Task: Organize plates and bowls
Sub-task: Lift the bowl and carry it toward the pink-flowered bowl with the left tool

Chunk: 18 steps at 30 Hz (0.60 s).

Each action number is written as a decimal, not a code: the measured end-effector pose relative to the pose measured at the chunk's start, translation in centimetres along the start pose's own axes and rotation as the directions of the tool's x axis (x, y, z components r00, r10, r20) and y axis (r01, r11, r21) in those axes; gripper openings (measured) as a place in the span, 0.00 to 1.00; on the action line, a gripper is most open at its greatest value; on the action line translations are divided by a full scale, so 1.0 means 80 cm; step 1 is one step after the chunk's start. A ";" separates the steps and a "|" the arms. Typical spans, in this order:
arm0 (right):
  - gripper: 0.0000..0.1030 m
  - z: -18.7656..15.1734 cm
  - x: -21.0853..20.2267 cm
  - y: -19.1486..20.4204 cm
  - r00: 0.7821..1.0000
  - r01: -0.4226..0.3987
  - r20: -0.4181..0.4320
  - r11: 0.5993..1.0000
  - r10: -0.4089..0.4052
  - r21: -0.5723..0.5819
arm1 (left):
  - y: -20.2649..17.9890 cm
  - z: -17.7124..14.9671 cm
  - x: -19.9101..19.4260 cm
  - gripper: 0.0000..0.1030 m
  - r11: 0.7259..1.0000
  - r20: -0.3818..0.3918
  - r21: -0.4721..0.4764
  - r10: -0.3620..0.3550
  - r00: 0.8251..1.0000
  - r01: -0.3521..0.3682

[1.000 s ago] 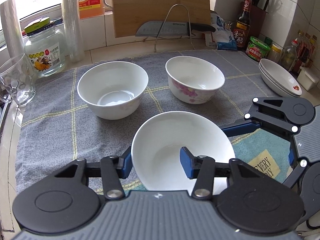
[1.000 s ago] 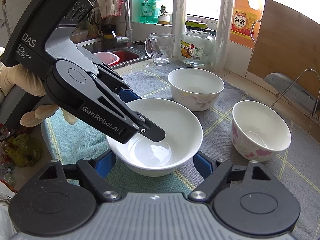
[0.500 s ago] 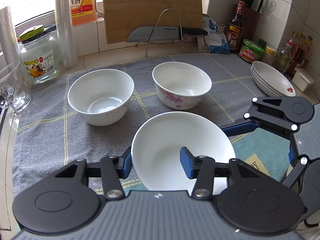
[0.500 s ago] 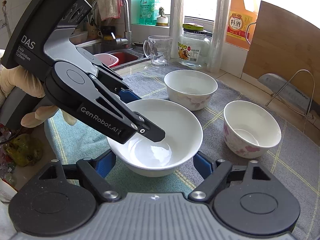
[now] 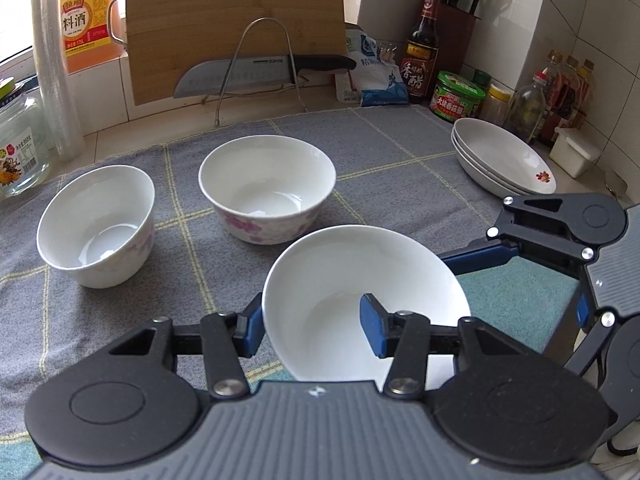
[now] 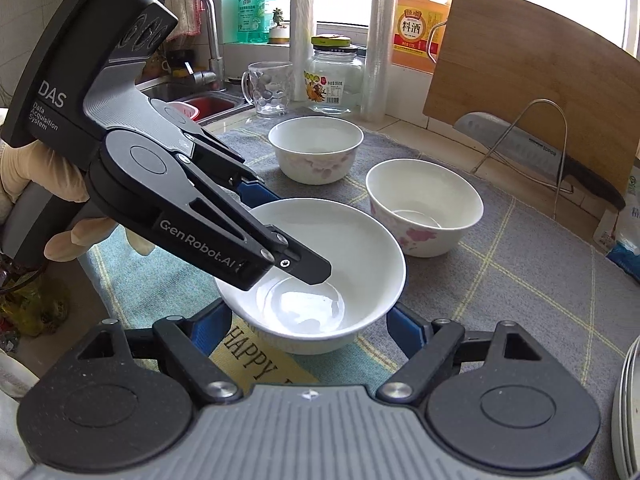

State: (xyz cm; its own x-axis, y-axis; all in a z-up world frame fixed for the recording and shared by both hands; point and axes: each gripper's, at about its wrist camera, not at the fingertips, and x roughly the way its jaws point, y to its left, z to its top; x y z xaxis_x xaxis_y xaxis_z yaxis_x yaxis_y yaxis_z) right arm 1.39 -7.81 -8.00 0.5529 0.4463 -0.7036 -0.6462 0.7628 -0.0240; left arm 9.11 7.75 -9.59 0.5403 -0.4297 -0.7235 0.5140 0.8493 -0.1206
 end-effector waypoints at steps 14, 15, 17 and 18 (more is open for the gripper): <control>0.85 -0.031 -0.024 -0.032 0.998 0.048 -0.036 0.998 -0.047 0.034 | -0.048 0.011 0.036 0.47 0.998 -0.019 0.028 -0.055 0.998 0.056; 0.85 -0.032 -0.023 -0.034 0.998 0.046 -0.039 0.998 -0.045 0.037 | -0.050 0.011 0.037 0.47 0.998 -0.020 0.028 -0.056 0.998 0.056; 0.85 -0.034 -0.024 -0.036 0.998 0.044 -0.042 0.998 -0.042 0.039 | -0.051 0.011 0.038 0.47 0.998 -0.021 0.027 -0.054 0.998 0.055; 0.85 -0.034 -0.024 -0.037 0.998 0.043 -0.041 0.998 -0.041 0.039 | -0.051 0.011 0.039 0.47 0.998 -0.021 0.025 -0.053 0.998 0.054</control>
State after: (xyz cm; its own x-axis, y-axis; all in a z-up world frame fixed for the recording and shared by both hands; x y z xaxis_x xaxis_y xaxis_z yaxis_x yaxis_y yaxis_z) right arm 0.79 -12.16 -8.56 0.5568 0.3948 -0.7309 -0.6010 0.7988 -0.0264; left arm 9.27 2.65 -10.71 0.4982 -0.4678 -0.7300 0.5587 0.8170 -0.1423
